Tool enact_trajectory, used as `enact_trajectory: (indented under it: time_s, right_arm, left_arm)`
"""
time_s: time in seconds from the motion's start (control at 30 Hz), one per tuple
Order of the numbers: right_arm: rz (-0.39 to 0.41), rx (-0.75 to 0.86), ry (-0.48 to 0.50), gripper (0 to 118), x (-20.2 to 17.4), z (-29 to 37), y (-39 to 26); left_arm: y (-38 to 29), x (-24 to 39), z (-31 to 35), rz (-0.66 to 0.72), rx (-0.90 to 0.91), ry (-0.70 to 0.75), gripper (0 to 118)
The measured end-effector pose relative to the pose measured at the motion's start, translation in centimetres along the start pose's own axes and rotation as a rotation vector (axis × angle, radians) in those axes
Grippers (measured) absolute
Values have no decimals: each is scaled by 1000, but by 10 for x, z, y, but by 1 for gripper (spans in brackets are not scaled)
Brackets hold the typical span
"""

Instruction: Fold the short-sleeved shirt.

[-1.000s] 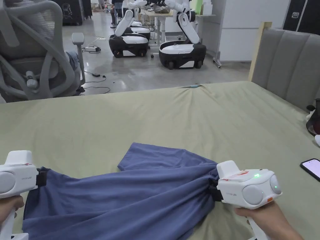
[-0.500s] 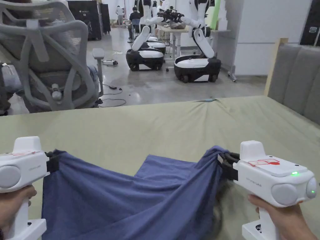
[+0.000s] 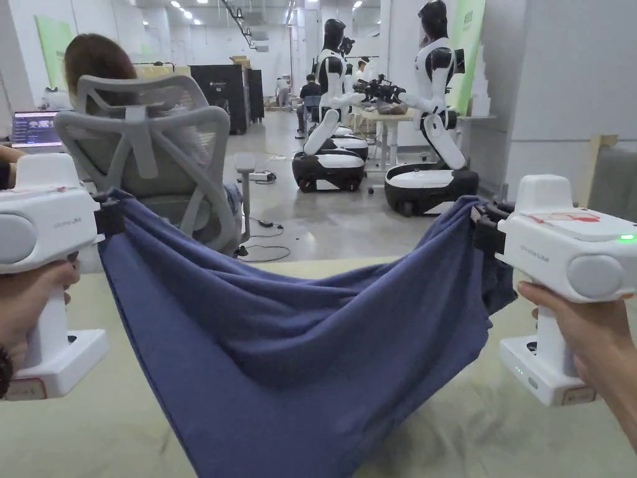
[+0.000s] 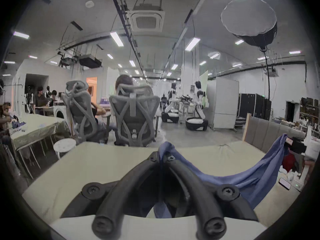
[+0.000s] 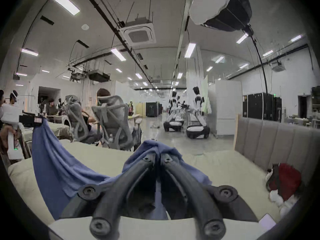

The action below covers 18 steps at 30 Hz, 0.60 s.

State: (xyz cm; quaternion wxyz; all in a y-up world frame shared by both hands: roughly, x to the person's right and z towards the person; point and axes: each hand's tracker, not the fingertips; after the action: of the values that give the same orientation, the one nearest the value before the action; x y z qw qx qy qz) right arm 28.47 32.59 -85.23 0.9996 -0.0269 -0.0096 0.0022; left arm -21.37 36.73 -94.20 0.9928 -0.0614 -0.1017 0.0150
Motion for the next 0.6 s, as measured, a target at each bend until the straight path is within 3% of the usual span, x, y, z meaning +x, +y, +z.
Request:
enact_trajectory:
  time_s: [0.27,0.6]
  right_arm:
    - [29,-18,-50,5,1,-46,79]
    - [9,-7,-69,5,12,-55,75]
  left_arm:
    - [62,2,-39,17,57,48,1]
    - [60,16,-53,40,76,27,1]
